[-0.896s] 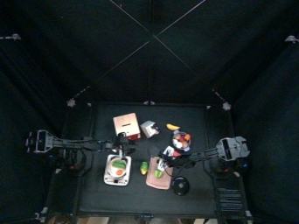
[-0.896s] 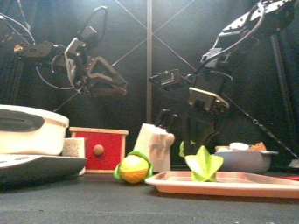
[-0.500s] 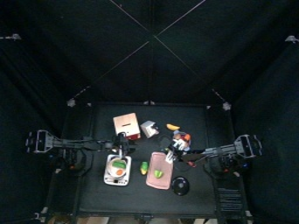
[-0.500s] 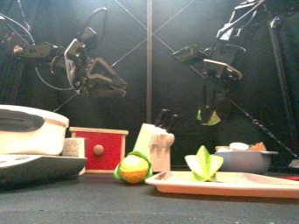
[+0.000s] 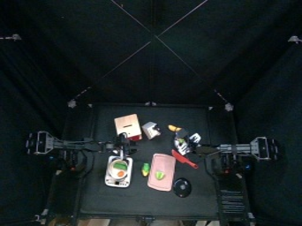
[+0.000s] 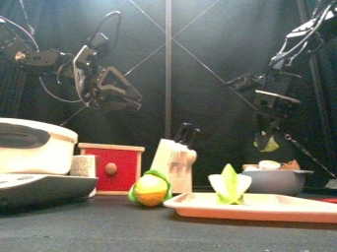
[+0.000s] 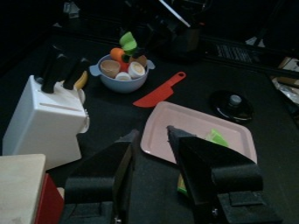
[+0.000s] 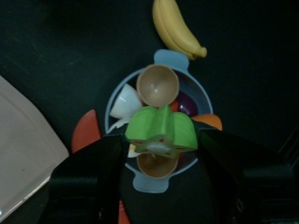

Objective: Place starfruit bottom in bowl

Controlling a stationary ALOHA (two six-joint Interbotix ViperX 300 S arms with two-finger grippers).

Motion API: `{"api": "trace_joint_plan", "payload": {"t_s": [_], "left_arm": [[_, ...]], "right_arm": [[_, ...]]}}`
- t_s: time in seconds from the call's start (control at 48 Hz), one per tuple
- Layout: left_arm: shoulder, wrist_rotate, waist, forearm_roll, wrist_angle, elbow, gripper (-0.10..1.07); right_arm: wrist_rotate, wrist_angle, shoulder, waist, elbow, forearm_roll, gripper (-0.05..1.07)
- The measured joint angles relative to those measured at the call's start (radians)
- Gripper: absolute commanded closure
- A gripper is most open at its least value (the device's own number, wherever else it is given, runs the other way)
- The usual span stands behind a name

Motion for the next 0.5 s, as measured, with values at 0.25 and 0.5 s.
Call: {"api": "trace_joint_plan", "payload": {"t_s": [0.25, 0.5], "left_arm": [[0.000, 0.000, 0.000, 0.000, 0.000, 0.000, 0.23], [0.002, 0.000, -0.002, 0.000, 0.000, 0.000, 0.23]], "right_arm": [[0.000, -0.092, -0.018, -0.051, 0.055, 0.043, 0.30], [0.002, -0.101, -0.020, -0.067, 0.060, 0.040, 0.21]]}}
